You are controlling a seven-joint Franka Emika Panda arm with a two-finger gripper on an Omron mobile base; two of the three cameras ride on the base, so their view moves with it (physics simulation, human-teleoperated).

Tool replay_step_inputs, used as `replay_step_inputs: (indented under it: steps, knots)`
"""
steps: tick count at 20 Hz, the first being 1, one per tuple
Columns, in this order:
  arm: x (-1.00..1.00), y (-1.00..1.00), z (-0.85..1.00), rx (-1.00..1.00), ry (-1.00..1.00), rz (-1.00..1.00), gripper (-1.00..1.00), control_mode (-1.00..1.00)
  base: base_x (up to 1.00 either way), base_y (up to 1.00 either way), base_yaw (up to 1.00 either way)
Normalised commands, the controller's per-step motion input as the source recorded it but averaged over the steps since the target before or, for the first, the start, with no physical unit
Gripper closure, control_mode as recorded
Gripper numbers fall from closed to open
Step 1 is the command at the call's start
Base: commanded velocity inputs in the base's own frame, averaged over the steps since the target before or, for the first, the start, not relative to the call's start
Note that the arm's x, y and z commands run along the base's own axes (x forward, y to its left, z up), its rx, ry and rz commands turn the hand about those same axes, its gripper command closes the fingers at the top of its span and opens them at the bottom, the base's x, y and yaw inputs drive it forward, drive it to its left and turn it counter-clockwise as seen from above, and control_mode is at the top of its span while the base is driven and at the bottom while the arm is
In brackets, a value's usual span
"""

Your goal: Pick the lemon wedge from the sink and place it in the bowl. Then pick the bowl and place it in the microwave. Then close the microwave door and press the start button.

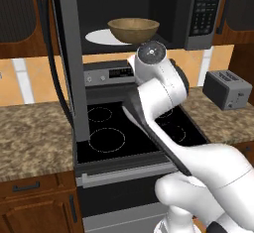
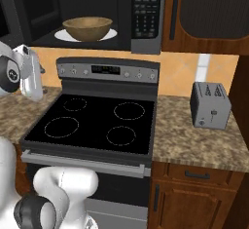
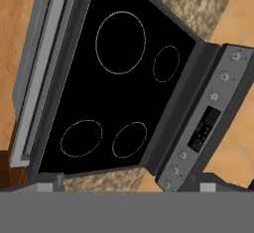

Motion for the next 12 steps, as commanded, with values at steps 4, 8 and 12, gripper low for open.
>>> replay_step_inputs:
  steps: [4, 8, 12]
  knots:
    - [-1.00, 0.42, -0.59, -0.02, -0.01, 0.03, -1.00, -1.00, 0.00, 0.00, 0.00]
    - [-1.00, 0.12, -0.26, 0.00, 0.00, 0.01, -1.00, -1.00, 0.00, 0.00, 0.00]
    - [-1.00, 0.04, -0.01, 0.02, 0.00, 0.00, -1.00, -1.00, 0.00, 0.00, 0.00]
